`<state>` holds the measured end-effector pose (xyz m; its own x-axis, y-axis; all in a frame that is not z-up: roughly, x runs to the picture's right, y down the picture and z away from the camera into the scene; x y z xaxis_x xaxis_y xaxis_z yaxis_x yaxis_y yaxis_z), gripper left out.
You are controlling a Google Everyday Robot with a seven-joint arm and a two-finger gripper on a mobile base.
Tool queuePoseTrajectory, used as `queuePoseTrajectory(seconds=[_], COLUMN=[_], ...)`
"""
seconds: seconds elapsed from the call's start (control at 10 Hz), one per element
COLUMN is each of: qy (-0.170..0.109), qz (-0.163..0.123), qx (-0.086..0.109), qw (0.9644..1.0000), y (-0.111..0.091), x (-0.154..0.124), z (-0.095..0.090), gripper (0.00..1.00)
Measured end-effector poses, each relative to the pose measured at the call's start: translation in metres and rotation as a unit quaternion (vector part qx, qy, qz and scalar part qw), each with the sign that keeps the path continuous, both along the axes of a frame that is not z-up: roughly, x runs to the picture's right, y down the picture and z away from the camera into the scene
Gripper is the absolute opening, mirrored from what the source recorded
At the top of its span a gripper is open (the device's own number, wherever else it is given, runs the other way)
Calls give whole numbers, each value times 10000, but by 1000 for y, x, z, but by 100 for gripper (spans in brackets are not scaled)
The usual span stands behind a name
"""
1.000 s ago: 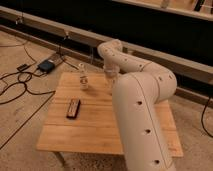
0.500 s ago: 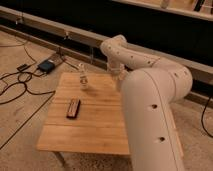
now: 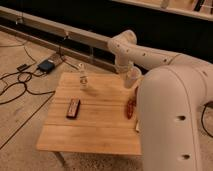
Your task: Place the ceramic cup in the ceramic bowl
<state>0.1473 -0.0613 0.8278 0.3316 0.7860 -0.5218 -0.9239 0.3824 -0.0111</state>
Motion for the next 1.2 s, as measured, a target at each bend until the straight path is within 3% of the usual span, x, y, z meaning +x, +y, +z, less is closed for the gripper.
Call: queuePoseTrajectory(seconds=[0.2, 0.5, 0.7, 1.2], qy=[247, 491, 560, 713], qz=[78, 208, 347, 487], qx=[68, 10, -50, -180], qw=[9996, 9986, 9978, 9961], y=[3, 17, 32, 44], x=[20, 41, 52, 79], z=[-9, -8, 8, 34], gripper=[0, 0, 0, 0])
